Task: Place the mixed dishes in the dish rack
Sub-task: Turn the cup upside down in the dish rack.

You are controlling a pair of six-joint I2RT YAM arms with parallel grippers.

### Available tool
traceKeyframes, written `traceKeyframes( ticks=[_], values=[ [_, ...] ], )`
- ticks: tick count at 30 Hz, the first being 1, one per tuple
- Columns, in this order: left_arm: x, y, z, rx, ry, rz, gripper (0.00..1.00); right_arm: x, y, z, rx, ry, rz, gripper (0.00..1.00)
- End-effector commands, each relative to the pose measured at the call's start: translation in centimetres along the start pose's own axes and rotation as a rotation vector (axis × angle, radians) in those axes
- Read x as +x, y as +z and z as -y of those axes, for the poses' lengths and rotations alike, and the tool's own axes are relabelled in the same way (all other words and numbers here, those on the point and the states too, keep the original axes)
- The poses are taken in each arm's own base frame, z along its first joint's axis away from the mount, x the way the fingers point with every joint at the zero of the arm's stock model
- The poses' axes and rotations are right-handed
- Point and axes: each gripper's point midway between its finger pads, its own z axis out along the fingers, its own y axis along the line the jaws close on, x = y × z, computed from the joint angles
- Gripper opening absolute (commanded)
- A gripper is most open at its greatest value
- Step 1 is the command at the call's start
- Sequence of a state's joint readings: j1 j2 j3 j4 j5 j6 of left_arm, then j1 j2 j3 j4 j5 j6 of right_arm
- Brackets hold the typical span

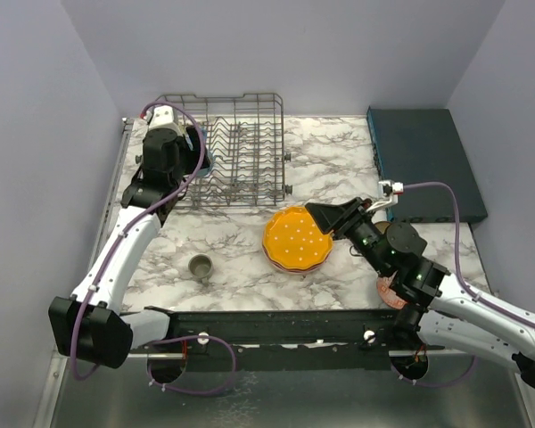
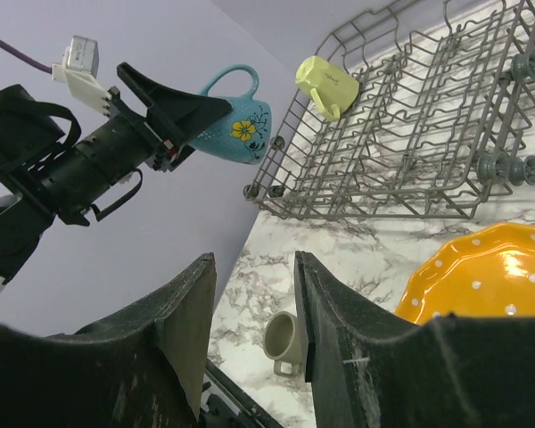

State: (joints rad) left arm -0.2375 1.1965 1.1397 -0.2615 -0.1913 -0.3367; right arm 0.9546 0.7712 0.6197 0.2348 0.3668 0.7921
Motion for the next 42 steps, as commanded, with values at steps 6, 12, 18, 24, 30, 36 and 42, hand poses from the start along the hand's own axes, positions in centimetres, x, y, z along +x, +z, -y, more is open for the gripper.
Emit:
traceKeyframes(
  ticks=[6,12,18,24,30,36,42],
  values=[
    [-2.9,2.7,-1.1,-0.069,0.161,0.115,0.00,0.5,-1.2,1.6,0.031,-0.009,-0.006,0.47],
    [-1.6,5.4,-3.2,-0.083,0.260,0.070,0.00,0.0,-2.1,1.6,0.026,-0.008,0.000,0.47],
    [-0.9,7.6,-4.9,-0.013,0.242,0.018,0.00,-0.3,-2.7,1.6,0.018,-0.005,0.007,0.47],
    [-0.7,9.8,-6.4,0.023,0.255,-0.017,0.00,-0.8,-3.1,1.5,0.015,-0.014,0.015,0.47],
    [0.1,11.9,-9.6,0.031,0.170,-0.066,0.00,-1.4,-3.6,1.2,0.008,-0.014,0.028,0.47],
    [0.8,13.8,-12.4,-0.012,0.140,-0.095,0.00,-1.2,-3.7,1.2,0.005,-0.012,0.020,0.47],
    [2.0,15.5,-13.5,-0.006,0.152,-0.127,0.00,-1.4,-3.6,1.1,0.002,-0.025,0.024,0.47]
  ],
)
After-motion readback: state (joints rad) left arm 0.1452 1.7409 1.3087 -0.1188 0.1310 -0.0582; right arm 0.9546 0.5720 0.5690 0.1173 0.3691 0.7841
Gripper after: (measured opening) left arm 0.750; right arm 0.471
